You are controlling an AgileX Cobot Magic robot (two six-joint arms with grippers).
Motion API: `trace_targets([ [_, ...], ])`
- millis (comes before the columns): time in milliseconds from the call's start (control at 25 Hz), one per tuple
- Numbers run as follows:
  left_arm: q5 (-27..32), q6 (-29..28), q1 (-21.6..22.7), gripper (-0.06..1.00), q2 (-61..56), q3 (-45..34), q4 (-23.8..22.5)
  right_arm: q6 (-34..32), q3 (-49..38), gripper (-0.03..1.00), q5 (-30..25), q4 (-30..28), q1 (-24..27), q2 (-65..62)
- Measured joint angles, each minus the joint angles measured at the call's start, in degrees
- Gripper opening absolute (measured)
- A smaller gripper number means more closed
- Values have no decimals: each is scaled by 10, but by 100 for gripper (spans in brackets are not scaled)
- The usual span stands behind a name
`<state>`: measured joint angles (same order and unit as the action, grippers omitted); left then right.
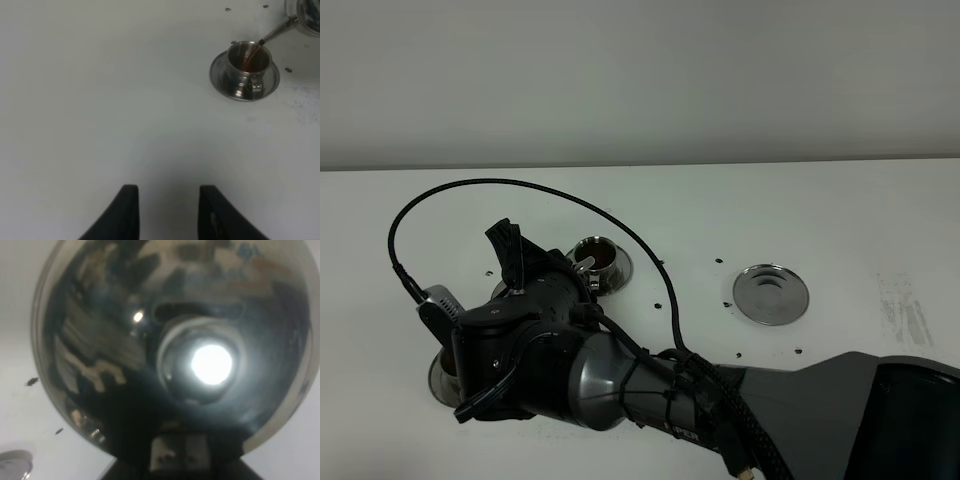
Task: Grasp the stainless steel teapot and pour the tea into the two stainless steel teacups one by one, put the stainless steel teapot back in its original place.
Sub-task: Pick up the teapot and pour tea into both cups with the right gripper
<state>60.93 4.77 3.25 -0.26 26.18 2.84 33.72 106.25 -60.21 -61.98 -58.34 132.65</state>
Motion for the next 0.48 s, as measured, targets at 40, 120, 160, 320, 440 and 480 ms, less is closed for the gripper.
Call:
trace_targets([
  [40, 0, 0, 0, 31, 0, 0, 0, 0, 0, 17, 0, 0, 0, 0],
  [120, 0, 0, 0, 31, 0, 0, 0, 0, 0, 17, 0, 0, -1, 0],
  [160, 0, 0, 0, 31, 0, 0, 0, 0, 0, 17, 0, 0, -1, 0],
  [320, 0, 0, 0, 31, 0, 0, 0, 0, 0, 17, -2, -1, -5, 0],
  [440, 0, 0, 0, 31, 0, 0, 0, -1, 0, 17, -2, -1, -6, 0],
  [480, 0, 0, 0, 31, 0, 0, 0, -1, 0, 17, -2, -1, -6, 0],
])
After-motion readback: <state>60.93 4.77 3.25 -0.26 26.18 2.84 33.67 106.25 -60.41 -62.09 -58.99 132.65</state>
